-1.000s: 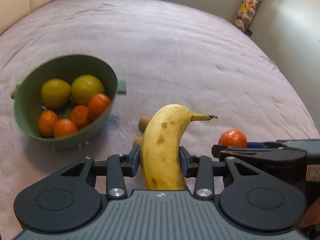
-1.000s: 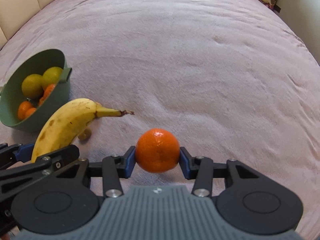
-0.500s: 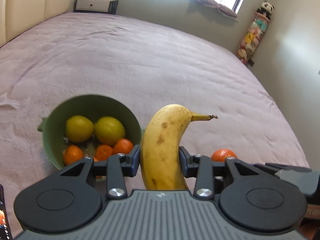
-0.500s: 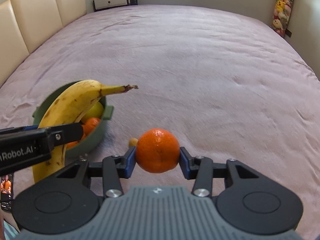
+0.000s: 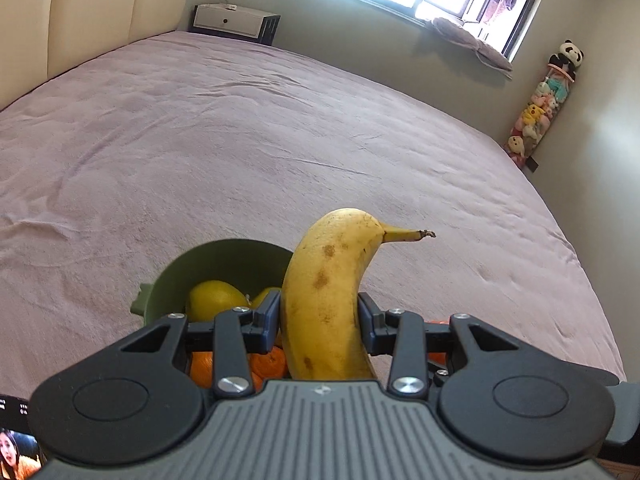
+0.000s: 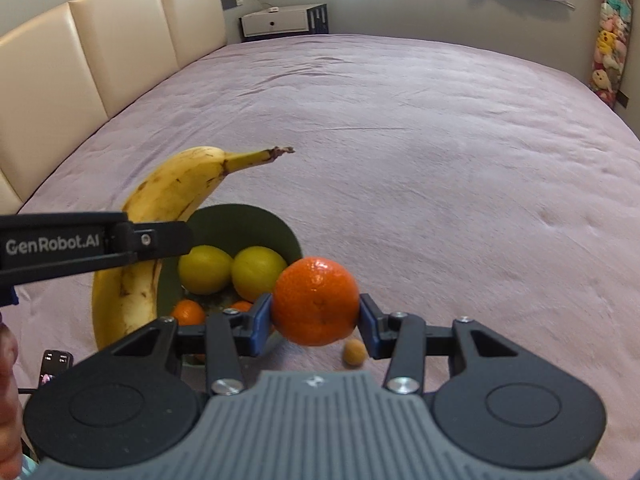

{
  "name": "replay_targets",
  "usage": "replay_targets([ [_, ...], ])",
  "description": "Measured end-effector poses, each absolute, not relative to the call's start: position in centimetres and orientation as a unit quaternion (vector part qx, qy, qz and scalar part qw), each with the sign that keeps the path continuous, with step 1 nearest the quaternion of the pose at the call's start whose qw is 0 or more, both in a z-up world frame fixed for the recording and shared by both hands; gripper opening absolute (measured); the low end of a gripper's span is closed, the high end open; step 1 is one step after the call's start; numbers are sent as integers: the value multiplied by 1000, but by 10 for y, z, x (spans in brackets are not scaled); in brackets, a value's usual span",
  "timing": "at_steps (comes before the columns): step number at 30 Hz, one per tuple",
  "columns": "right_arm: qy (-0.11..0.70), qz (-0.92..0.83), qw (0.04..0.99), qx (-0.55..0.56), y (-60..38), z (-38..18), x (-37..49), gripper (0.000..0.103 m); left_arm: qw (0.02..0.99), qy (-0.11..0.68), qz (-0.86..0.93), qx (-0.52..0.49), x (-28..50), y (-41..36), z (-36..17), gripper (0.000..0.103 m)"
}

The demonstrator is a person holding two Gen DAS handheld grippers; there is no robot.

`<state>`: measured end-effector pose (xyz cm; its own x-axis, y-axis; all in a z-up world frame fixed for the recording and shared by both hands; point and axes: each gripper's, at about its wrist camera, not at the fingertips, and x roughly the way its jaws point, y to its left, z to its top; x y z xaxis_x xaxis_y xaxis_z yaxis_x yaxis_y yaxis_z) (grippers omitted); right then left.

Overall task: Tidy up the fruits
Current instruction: 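Lower the banana and tangerine into the green colander with both tools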

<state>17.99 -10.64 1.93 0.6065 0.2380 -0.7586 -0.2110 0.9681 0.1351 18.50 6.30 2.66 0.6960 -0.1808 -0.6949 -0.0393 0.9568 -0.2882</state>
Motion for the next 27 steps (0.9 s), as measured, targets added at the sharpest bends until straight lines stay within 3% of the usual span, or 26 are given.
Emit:
replay_targets([
  [20,463,181,868,-10,-67,-41,230,43,878,450,-17,-161,225,118,-10,44],
  [27,476,213,853,-30,-51,-50,231,43,875,469,-6,-118,228,113,-20,44],
])
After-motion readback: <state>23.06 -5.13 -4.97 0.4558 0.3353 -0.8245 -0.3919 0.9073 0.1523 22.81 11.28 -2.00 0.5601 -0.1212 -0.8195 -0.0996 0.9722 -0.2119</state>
